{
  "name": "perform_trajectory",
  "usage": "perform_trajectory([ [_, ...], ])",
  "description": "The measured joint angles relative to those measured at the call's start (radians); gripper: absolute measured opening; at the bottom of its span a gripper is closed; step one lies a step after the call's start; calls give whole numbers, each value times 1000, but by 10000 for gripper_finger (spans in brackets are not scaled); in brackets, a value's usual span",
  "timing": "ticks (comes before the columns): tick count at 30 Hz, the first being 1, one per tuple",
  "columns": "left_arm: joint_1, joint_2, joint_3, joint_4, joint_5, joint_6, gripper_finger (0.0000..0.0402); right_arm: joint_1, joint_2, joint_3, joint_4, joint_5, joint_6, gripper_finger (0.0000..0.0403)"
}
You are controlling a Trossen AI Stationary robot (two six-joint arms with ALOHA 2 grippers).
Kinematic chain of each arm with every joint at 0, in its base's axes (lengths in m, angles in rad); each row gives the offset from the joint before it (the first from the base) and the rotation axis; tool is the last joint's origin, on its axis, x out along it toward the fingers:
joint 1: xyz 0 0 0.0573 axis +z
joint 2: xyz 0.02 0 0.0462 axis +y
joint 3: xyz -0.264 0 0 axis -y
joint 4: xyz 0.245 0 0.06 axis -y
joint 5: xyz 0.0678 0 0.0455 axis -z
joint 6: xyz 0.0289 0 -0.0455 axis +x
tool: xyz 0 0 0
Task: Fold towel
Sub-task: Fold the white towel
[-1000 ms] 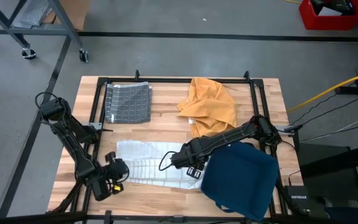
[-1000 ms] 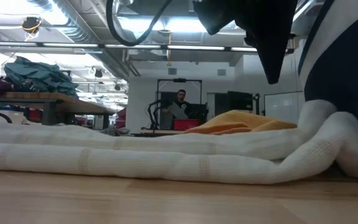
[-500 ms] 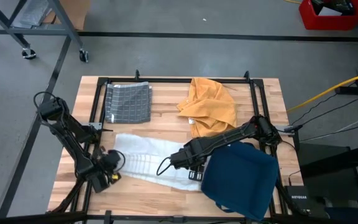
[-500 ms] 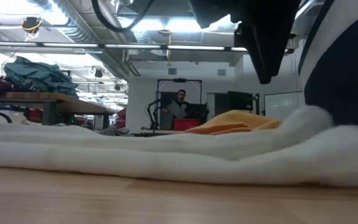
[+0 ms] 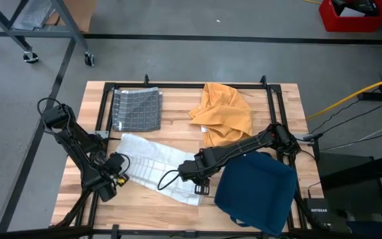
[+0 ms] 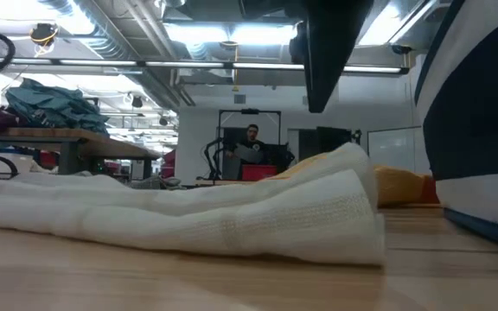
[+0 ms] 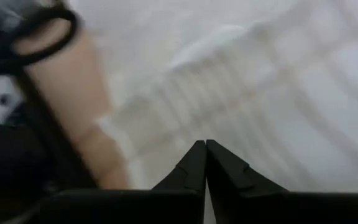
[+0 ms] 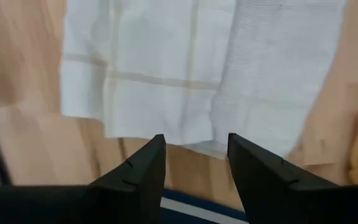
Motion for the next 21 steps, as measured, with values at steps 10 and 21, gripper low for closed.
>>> perform_trajectory([
  [10,12,-4,61,440,-167,407,4,0,0,0,-1,23,-172,174],
  [21,147,-3,61,857,-180,807,46,0,0,0,-10,23,-173,174],
])
